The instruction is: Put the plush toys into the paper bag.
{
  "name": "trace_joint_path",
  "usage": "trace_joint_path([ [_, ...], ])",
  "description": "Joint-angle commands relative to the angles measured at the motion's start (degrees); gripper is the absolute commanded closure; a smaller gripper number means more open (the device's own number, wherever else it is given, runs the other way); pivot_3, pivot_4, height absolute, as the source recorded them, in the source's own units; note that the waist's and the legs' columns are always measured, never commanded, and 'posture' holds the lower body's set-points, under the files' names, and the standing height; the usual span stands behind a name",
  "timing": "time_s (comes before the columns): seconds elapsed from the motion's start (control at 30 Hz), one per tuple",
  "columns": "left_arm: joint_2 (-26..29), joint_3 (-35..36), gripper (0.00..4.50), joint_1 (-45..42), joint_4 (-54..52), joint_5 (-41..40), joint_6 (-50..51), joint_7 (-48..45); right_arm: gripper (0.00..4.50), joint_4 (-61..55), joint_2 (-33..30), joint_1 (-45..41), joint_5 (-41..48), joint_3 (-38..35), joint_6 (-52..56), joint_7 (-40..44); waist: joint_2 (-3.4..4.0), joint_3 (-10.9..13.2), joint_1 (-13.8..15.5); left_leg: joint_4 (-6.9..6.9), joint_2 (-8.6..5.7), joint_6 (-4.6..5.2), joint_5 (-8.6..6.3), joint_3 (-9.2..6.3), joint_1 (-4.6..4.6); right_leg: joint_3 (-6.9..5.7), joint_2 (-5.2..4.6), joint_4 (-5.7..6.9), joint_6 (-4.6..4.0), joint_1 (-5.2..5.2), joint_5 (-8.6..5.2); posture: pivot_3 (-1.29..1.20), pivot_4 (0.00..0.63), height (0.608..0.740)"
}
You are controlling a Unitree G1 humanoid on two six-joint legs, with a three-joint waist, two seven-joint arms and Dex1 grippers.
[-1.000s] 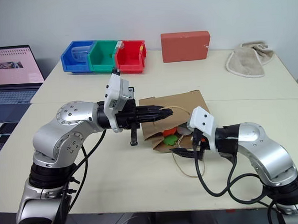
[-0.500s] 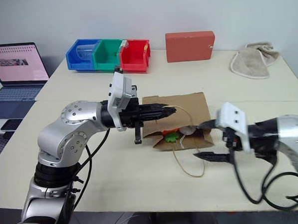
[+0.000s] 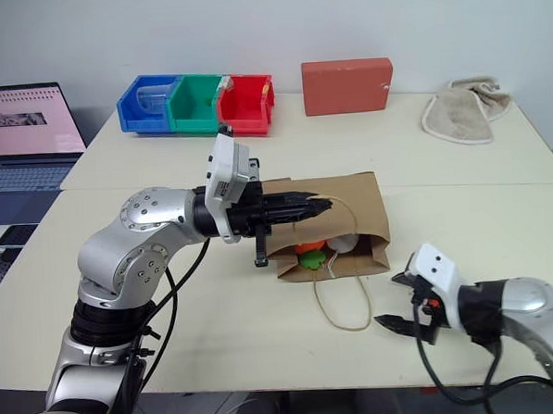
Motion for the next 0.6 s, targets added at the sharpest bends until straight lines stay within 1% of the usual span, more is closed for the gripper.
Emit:
trace_joint_path([
  [0.03, -0.4, 1.8, 4.5, -1.4, -1.9, -1.4, 0.2, 1.0, 0.04, 0.8, 2.5, -2.0, -2.3, 2.6, 0.6, -4.3, 0.01, 0.0, 0.0, 0.0, 0.01, 0.0, 0.0, -0.02, -0.01, -0.03, 0.01, 0.0, 0.0, -0.01, 0.0, 0.0, 0.15, 0.74],
  [0.13, -0.3, 2.1, 4.5, -1.4, -2.3, -1.8, 0.6, 1.3, 0.04, 0.6, 3.8, -3.0, -3.0, 4.9, 1.8, -6.0, 0.01, 0.0, 0.1, -0.02, -0.01, 0.0, 0.0, -0.05, -0.01, -0.04, 0.0, 0.0, 0.02, -0.01, 0.01, 0.0, 0.15, 0.74],
  [0.23, -0.5, 2.5, 4.5, -1.6, -2.3, -2.3, 0.8, 2.1, 0.58, 1.1, 5.0, -3.6, -5.1, 7.2, 1.4, -8.5, 0.01, 0.0, 0.1, -0.03, -0.01, 0.0, 0.0, -0.05, -0.01, -0.04, 0.0, 0.0, 0.01, -0.01, 0.01, 0.0, 0.15, 0.74],
  [0.27, -0.5, 2.6, 4.5, -1.7, -2.3, -2.3, 0.8, 2.2, 0.86, 1.2, 5.3, -3.9, -6.2, 8.4, 0.9, -9.2, 0.01, 0.0, 0.0, -0.03, -0.01, 0.0, 0.0, -0.05, -0.01, -0.04, 0.0, 0.0, 0.01, -0.01, 0.01, 0.0, 0.15, 0.74],
  [0.37, -0.4, 2.6, 4.5, -1.9, -2.2, -2.5, 0.8, 2.5, 1.94, 1.6, 5.6, -4.4, -9.4, 11.4, -0.6, -10.6, 0.0, 0.0, 0.0, -0.02, -0.01, 0.0, 0.0, -0.04, 0.0, -0.04, 0.0, 0.0, 0.01, -0.01, 0.0, 0.0, 0.15, 0.74],
  [0.43, -0.3, 2.6, 4.5, -2.0, -2.1, -2.5, 0.6, 2.6, 2.68, 1.5, 5.5, -4.2, -10.4, 11.7, -1.5, -10.7, 0.0, 0.0, -0.1, -0.02, -0.01, 0.0, 0.0, -0.03, 0.0, -0.03, 0.0, 0.0, -0.02, -0.01, -0.01, 0.0, 0.15, 0.74],
  [0.47, -0.2, 2.6, 4.5, -2.0, -2.0, -2.5, 0.6, 2.6, 2.95, 1.6, 5.2, -4.1, -10.9, 11.8, -1.9, -10.5, 0.01, 0.0, -0.1, -0.02, -0.01, 0.0, 0.0, -0.04, 0.01, -0.03, 0.0, 0.01, -0.02, -0.01, -0.01, 0.0, 0.15, 0.74],
  [0.5, -0.1, 2.6, 4.5, -1.9, -1.9, -2.5, 0.6, 2.6, 3.39, 1.6, 5.1, -4.0, -10.9, 11.5, -2.1, -10.2, 0.0, 0.0, -0.1, -0.02, 0.0, 0.0, 0.0, -0.04, 0.01, -0.04, 0.0, 0.01, -0.02, -0.01, -0.01, 0.0, 0.15, 0.74],
  [0.6, 0.3, 2.8, 4.5, -1.9, -1.8, -2.3, 0.5, 2.5, 4.48, 2.1, 5.5, -4.0, -10.1, 9.7, -2.3, -9.4, 0.0, 0.0, 0.0, -0.02, 0.0, 0.0, 0.0, -0.04, 0.0, -0.04, 0.0, 0.0, 0.0, -0.01, 0.0, 0.0, 0.15, 0.74],
])
